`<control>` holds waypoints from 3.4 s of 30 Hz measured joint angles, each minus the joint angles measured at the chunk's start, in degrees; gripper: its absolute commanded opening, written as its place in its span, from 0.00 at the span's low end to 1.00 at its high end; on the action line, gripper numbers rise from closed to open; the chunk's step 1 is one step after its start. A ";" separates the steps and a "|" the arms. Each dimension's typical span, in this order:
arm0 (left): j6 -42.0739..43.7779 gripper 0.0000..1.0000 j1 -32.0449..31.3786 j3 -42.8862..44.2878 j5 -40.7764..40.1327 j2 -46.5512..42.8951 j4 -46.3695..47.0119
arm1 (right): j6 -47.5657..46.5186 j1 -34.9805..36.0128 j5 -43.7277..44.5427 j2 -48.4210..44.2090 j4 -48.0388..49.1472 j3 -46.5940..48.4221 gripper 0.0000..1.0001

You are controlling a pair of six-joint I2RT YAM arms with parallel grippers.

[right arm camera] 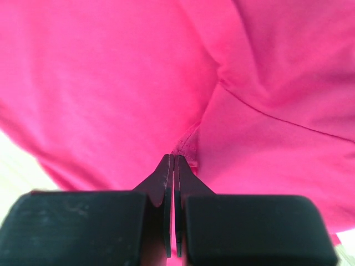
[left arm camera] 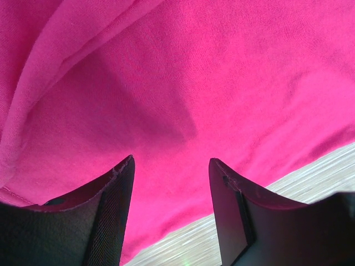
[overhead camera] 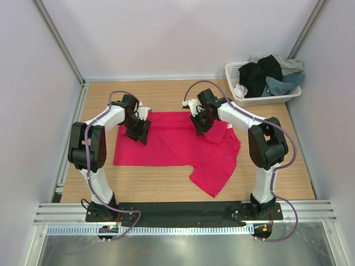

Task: Fold and stack the t-shirts
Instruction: Fold the tshirt

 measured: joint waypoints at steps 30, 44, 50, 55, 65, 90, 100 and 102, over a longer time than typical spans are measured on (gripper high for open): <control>1.18 0.57 0.00 1.20 -0.02 0.09 -0.48 | 8.44 -13.79 -8.35 -12.55 -4.22 -5.81 0.50; 0.13 0.57 -0.02 5.25 -0.48 2.62 -2.82 | 9.11 -21.11 -18.69 -11.43 -5.38 -13.66 0.52; 0.13 0.57 -0.02 5.84 -0.79 3.45 -3.37 | 8.87 -21.81 -20.06 -11.19 -5.40 -15.96 0.52; 0.13 0.57 -0.02 5.84 -1.18 3.91 -3.78 | 7.39 -21.81 -21.55 -6.58 -5.27 -14.32 0.51; 0.13 0.57 -0.04 5.84 -2.03 3.91 -4.07 | 5.14 -21.81 -22.47 1.20 -4.98 -11.06 0.49; -0.17 0.57 -0.76 5.84 -2.21 3.91 -3.82 | 3.82 -21.81 -24.39 -3.34 -8.37 -11.32 0.01; -0.22 0.57 -0.76 5.88 -2.21 3.89 -3.61 | 4.24 -21.81 -21.94 -3.63 -9.05 -10.51 0.41; 0.02 0.58 -0.76 6.75 -2.27 3.89 -4.15 | 3.82 -21.81 -20.63 -3.63 -9.64 -8.68 0.42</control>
